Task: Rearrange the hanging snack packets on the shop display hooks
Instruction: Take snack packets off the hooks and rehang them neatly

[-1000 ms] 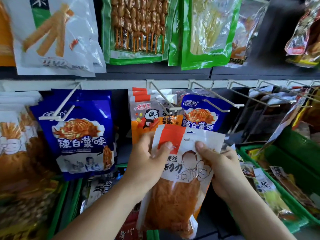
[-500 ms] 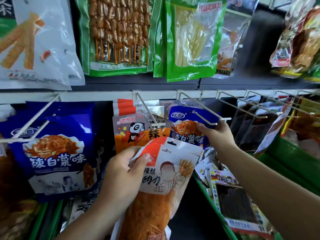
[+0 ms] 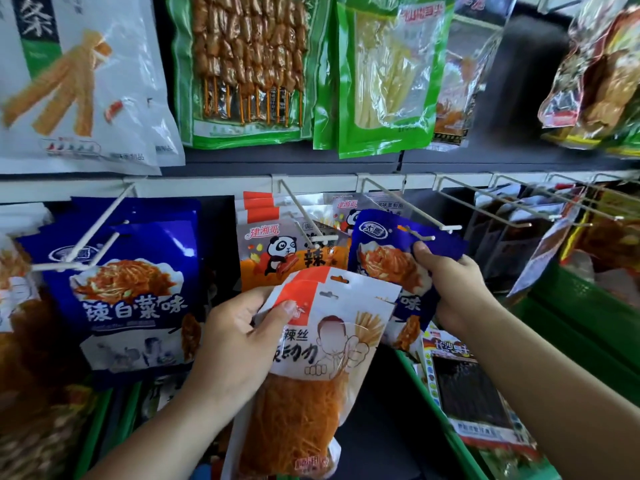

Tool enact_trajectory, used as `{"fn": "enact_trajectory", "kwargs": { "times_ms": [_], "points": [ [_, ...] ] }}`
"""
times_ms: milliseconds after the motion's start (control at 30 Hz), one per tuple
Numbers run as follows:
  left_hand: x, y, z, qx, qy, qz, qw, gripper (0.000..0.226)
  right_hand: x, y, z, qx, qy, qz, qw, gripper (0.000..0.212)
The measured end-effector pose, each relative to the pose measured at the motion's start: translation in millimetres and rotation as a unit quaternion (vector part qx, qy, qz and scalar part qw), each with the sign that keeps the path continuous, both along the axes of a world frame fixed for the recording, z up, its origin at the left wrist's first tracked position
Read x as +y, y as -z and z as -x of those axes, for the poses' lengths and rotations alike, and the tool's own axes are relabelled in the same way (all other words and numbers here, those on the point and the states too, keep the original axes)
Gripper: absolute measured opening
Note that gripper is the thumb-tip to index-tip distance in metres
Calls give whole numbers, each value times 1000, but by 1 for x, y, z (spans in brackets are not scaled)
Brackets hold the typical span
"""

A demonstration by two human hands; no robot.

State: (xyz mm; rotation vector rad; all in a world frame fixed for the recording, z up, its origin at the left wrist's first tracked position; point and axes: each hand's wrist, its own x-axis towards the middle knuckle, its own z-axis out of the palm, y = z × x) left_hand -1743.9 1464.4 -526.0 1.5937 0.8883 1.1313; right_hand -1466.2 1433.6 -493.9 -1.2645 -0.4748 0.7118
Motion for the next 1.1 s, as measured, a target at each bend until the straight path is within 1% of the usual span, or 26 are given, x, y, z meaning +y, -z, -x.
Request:
{"fn": "enact_trajectory", "kwargs": {
  "times_ms": [100, 200, 233, 333, 400, 533, 700, 833, 900, 967, 1100],
  "points": [
    [-8, -5, 9, -1, 8, -6, 1000, 20, -31, -4, 11, 2, 36, -3, 999, 2],
    [-15, -8, 22, 6, 11, -7, 1000, 19, -58, -7, 22, -3, 49, -15, 999, 6],
    [-16, -9, 27, 10, 10, -6, 1000, 19, -65, -8, 29, -8, 47, -12, 999, 5],
    [-20, -12, 47, 11, 10, 11, 1000, 19, -76, -8, 56, -38, 23, 4, 999, 16],
    [-22, -12, 64, 15, 2, 25, 1000, 19, -77, -9, 82, -66, -4, 13, 998, 18],
    [-24, -8, 109, 36, -15, 26, 999, 19, -65, -11, 134, -135, -56, 11, 989, 20],
    [-31, 1, 170, 59, -51, 7, 997, 17, -31, -16, 201, -158, -115, 4, 981, 14],
    [-30, 7, 203, 62, -96, 36, 993, 15, -6, -18, 252, -202, -169, -22, 964, 9],
    [-28, 7, 214, 59, -115, 36, 991, 14, 3, -21, 272, -218, -191, -35, 956, 13],
    [-26, 5, 219, 61, -123, 33, 990, 13, 11, -23, 287, -221, -210, -40, 952, 18],
    [-24, 1, 222, 57, -131, 41, 989, 13, 27, -25, 304, -178, -206, -40, 961, 14]
  ]
}}
